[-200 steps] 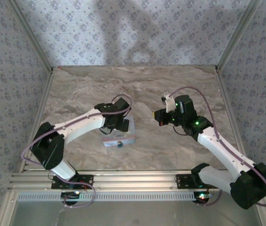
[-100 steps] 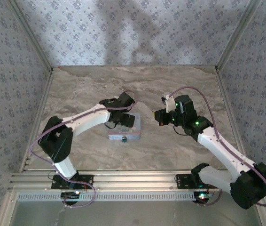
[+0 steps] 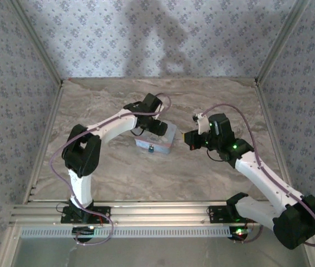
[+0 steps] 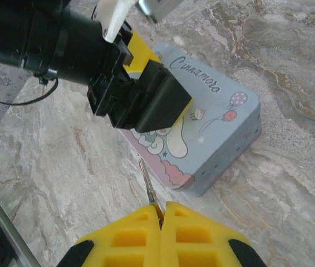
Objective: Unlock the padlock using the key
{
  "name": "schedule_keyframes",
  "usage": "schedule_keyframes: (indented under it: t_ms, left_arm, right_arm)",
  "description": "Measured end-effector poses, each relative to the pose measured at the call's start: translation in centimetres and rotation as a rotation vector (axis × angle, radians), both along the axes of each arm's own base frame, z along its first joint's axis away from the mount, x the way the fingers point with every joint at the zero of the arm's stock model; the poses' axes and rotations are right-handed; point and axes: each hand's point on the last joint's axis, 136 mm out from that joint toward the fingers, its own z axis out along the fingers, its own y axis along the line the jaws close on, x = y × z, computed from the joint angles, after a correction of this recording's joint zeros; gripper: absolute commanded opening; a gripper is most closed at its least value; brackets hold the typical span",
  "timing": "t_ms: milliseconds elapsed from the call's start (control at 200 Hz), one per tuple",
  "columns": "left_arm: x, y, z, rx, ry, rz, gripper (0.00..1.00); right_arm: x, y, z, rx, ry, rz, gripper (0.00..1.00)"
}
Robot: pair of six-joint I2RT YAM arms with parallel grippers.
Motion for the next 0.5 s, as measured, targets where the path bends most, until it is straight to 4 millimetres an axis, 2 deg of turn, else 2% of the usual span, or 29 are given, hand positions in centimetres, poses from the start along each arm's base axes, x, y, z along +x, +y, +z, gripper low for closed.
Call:
schedule_keyframes:
  t_ms: [190, 260, 350, 500]
  left_arm:
    - [-0.4, -0.2, 0.4, 0.003, 0.011, -0.037, 0.89]
    - [-0.6, 0.0, 1.1, -0.004, 0.001, -0.039, 0.89]
    - [-1.7, 1.0, 3.1, -0.029, -0.032, -0.035, 0.89]
    - [-4.7, 3.4, 7.4, -0.116, -0.123, -0.005, 0.89]
  right_arm:
    - [0.3, 0.4, -0.8, 0.019, 0.03, 0.006, 0.0]
    - [0.8, 1.0, -1.1, 0.033, 0.04, 0.012, 0.0]
    - [1.3, 1.7, -2.1, 0.04, 0.065, 0.026, 0.0]
    - [2.6, 3.2, -3.8, 0.047, 0.115, 0.042, 0.0]
